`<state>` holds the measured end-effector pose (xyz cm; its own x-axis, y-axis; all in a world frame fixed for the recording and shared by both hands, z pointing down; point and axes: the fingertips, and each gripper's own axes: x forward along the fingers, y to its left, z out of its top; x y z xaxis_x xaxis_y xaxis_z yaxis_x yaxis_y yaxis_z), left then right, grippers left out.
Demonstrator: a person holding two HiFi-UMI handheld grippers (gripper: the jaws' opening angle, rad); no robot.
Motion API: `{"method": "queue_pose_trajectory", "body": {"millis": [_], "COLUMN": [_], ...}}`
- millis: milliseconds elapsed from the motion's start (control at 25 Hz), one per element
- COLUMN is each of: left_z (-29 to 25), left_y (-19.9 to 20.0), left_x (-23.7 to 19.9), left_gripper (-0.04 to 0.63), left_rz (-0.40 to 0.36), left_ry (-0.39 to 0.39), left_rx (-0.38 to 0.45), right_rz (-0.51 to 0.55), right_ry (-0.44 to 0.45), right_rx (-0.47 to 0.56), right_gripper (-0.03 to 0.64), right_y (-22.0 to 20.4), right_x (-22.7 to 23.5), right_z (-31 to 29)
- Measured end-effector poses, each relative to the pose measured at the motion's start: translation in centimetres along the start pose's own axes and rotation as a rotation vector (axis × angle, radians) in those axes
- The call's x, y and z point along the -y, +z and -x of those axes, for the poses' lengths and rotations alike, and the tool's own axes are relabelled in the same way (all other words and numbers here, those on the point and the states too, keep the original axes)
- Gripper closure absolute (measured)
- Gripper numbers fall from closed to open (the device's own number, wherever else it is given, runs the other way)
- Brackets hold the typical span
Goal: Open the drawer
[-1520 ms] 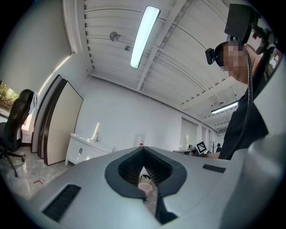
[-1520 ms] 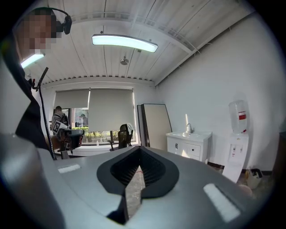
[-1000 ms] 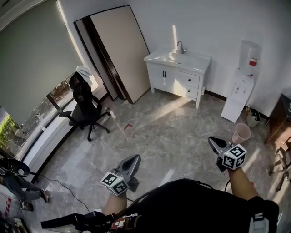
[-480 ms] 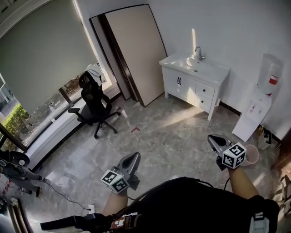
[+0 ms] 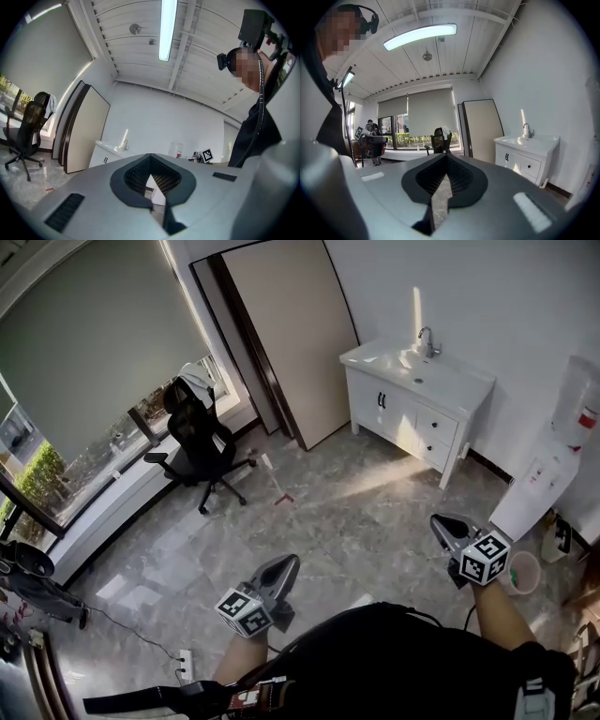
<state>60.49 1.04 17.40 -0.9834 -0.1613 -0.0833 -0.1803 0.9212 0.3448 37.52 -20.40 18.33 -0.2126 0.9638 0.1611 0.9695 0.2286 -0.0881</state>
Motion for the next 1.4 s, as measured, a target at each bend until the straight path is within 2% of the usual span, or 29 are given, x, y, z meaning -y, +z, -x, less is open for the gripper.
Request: {"method": "queue_pose_trajectory", "body": {"millis": [200,360,560,760,1200,1400], "left_z": [-2.6,-5.0,-7.6,-8.8,-9.1,-9.0], "left_y": [0.6,1.6,4.8,9.0,12.8,13.0], "left_x": [-3.3,-6.8,-13.0,-20.2,-33.6,-37.6], "left_gripper": [0.604,0.604,0.604,0.604,0.604,0.604], "left_rz": [0.008,0.005,0.003,-0.016,0.007,0.03], "left_ry": [-0.012,-0.061,-0.133,-0.18,-0.179,-0.148], "left_rx": [0.001,-0.006,-0.006,-0.004,-0.013,-0.005], "right_rz": [-0.009,0.017,0.024,0.025,0.013,0.008], "right_ry": [-0.026,-0.063,-0.155,-0.201,-0.193,-0.177], "right_rx": [-0.011,-0.013,0.015,0.04,0.014,-0.013], "right_gripper": [0.615,0.615,0.615,0.615,0.615,0.615], "right_y": [-0.1,1.0,4.2,6.7,7.9,7.7], "right_x": [2.4,3.4,4.8,4.7,3.6,4.2], "right_z": [-2.5,-5.4,-9.7,-16.4,-30.5,-34.4]}}
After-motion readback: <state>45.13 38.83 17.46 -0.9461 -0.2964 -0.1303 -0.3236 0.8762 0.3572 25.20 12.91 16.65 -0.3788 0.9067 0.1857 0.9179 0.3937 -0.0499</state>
